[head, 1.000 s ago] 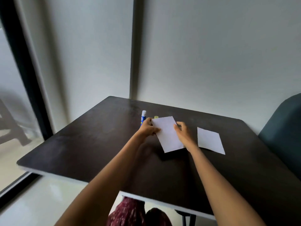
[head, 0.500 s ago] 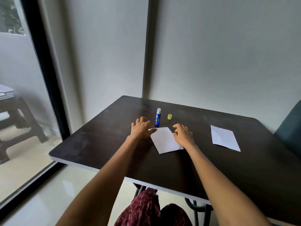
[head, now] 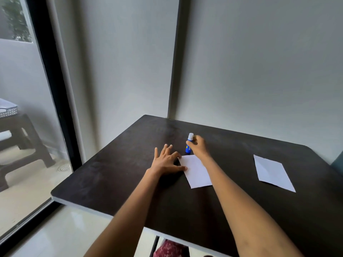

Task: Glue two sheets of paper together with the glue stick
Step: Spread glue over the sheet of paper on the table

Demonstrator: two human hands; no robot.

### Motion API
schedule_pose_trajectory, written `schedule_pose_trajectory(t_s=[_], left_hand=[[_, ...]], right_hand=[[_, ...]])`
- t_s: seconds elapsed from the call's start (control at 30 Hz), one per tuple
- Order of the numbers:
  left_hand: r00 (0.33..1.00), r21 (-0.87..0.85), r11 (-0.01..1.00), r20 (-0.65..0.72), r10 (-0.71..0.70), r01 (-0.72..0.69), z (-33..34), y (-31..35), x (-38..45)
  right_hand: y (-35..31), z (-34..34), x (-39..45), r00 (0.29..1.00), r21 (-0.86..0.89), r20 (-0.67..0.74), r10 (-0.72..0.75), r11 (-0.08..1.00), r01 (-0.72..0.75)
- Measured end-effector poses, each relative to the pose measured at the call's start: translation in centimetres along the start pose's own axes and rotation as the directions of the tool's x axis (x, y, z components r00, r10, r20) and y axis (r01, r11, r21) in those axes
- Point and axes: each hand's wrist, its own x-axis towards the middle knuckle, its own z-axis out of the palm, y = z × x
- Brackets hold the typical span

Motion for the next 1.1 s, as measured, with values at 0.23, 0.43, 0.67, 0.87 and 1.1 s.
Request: schedule_pose_trajectory(t_s=[0.23, 0.43, 0.67, 0.87, 1.1], left_hand=[[0.991, -0.058, 0.997, -0.13, 0.035, -0.043, 1.0, 0.0, -0.1], [0.965, -0.089, 0.994, -0.261, 0.032, -0.058, 0.8, 0.2, -0.7], [0.972, 0.015, 0.999, -0.233, 0.036, -0.034, 1.0, 0.3, -0.9], [0.984, 0.064, 0.998, -0.179, 0.025, -0.013, 1.0, 0.5, -0.8], [0.99, 0.07, 0.998, -0.144, 0.008, 0.002, 1.0, 0.5, -0.8]], right_hand=[[1.0, -1.5, -0.7, 0.99, 0.096, -0.138, -0.04, 0.994, 0.054], [1.1, -2.2, -2.0, 0.99, 0.163, -0.095, 0.104, 0.983, -0.088], [0.1, -3.4, -2.6, 0.988, 0.108, 0.121, 0.101, 0.988, -0.114], [0.4, -3.3, -3.0, 1.0, 0.268, 0.002, -0.008, 0.963, 0.007], [0.3, -1.7, -2.4, 0.994, 0.178, -0.106, -0.011, 0.984, 0.03]])
